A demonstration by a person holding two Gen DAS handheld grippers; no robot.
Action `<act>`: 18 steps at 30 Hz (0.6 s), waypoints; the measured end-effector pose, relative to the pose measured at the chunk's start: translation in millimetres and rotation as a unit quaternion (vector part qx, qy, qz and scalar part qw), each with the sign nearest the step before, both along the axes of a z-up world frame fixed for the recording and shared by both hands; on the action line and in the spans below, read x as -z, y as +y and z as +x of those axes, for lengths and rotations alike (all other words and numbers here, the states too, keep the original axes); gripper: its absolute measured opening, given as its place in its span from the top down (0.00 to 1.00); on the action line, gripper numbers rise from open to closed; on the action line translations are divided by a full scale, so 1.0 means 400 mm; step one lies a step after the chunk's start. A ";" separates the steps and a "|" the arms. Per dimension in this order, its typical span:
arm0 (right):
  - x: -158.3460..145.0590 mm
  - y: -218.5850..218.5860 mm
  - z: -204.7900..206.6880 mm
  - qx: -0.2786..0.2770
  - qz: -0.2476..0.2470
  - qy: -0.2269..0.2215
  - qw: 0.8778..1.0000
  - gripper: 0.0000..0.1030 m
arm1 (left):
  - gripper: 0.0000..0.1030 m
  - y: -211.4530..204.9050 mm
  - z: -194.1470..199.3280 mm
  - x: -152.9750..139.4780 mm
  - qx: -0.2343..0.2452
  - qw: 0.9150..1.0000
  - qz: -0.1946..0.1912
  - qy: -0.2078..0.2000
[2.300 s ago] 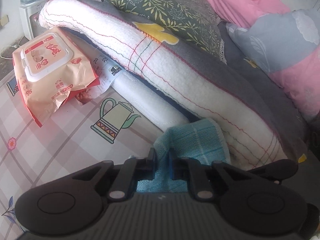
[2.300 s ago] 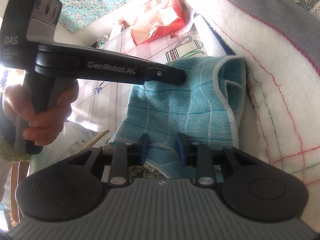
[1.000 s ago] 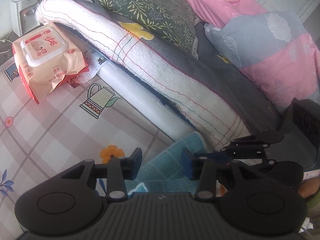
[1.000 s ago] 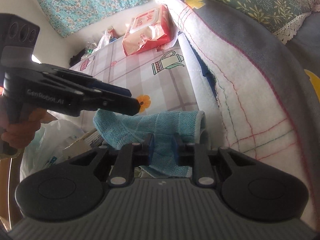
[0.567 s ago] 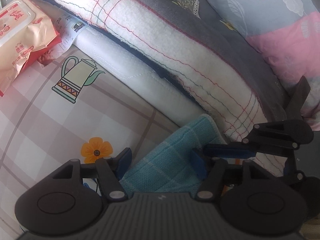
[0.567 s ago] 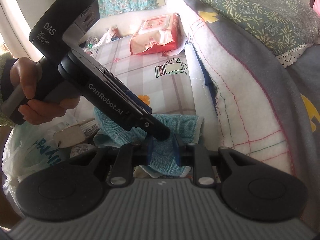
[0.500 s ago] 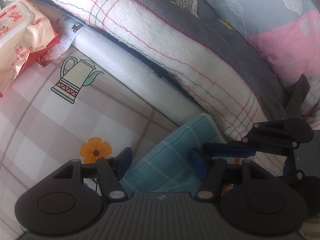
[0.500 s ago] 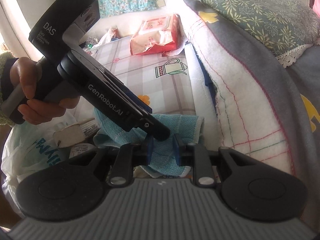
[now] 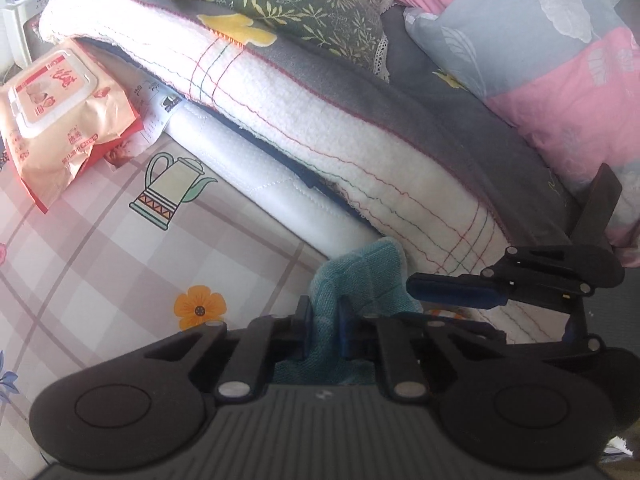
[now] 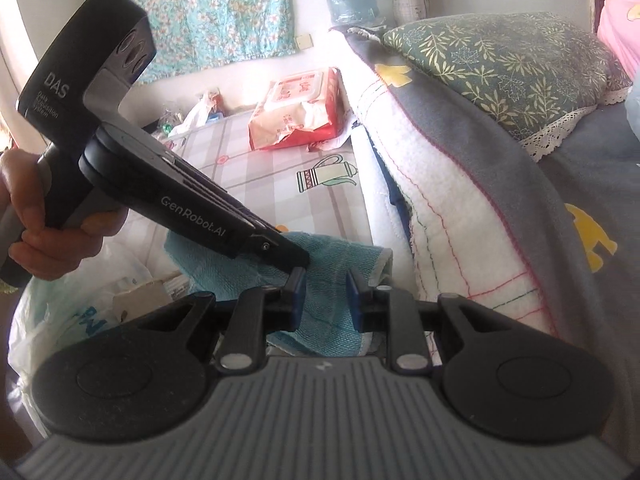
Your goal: Organize soft objects
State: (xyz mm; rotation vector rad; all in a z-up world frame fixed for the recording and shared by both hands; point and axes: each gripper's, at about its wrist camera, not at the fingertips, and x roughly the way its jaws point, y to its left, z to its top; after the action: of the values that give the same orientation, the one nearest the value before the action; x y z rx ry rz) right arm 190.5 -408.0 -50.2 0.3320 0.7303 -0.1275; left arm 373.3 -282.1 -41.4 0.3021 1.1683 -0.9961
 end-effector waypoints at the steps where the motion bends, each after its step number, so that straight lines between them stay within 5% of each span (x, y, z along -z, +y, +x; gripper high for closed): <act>1: -0.012 -0.010 -0.012 0.009 0.016 -0.012 1.000 0.79 | 0.88 0.003 -0.007 -0.017 -0.003 1.000 -0.005 -0.009; 8: -0.072 -0.089 -0.102 0.066 0.158 -0.088 0.981 0.70 | 0.88 0.060 -0.063 -0.165 -0.041 0.996 -0.043 -0.067; 18: -0.172 0.024 -0.212 0.020 0.185 -0.146 0.972 0.68 | 0.88 0.264 -0.188 -0.348 -0.140 0.980 -0.113 -0.082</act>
State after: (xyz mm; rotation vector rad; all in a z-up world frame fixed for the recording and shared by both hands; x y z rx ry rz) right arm 105.6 -398.5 18.4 0.7057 0.4509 0.0219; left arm 298.0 -176.4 97.8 0.0360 0.9085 -0.8289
